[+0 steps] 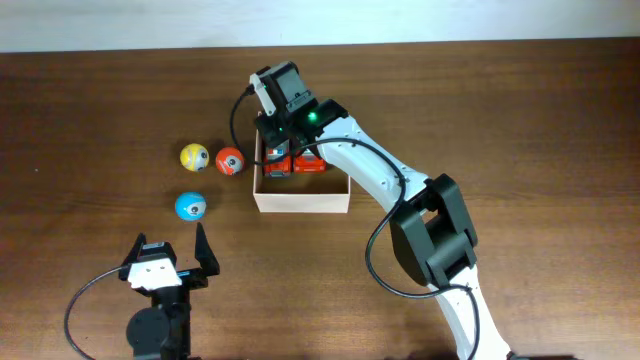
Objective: Pack container
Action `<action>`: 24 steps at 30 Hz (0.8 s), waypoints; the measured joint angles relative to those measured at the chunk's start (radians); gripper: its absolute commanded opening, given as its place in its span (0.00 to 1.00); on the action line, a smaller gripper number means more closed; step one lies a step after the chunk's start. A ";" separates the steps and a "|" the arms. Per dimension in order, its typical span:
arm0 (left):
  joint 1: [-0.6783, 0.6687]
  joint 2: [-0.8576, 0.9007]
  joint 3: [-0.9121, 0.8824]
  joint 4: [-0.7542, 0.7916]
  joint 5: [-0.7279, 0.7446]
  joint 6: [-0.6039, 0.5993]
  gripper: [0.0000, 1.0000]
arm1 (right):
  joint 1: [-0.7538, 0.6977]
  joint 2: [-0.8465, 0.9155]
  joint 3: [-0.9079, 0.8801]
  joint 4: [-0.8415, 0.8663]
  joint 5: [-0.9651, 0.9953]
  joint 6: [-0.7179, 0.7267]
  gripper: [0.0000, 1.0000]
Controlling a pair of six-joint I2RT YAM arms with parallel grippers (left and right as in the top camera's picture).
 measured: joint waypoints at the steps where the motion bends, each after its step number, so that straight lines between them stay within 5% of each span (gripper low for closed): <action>1: 0.000 0.000 0.000 0.000 0.000 0.000 0.99 | 0.000 0.000 0.000 0.000 0.003 0.001 0.04; 9: 0.000 0.000 0.000 0.000 0.000 0.000 0.99 | 0.000 0.000 0.000 -0.043 -0.006 0.003 0.09; 15: 0.000 0.000 0.000 0.000 0.000 0.000 0.99 | 0.001 -0.053 -0.002 -0.134 -0.022 0.006 0.53; 24: 0.000 0.000 0.000 0.000 0.000 0.000 0.99 | -0.046 -0.382 0.010 -0.285 0.058 0.011 0.92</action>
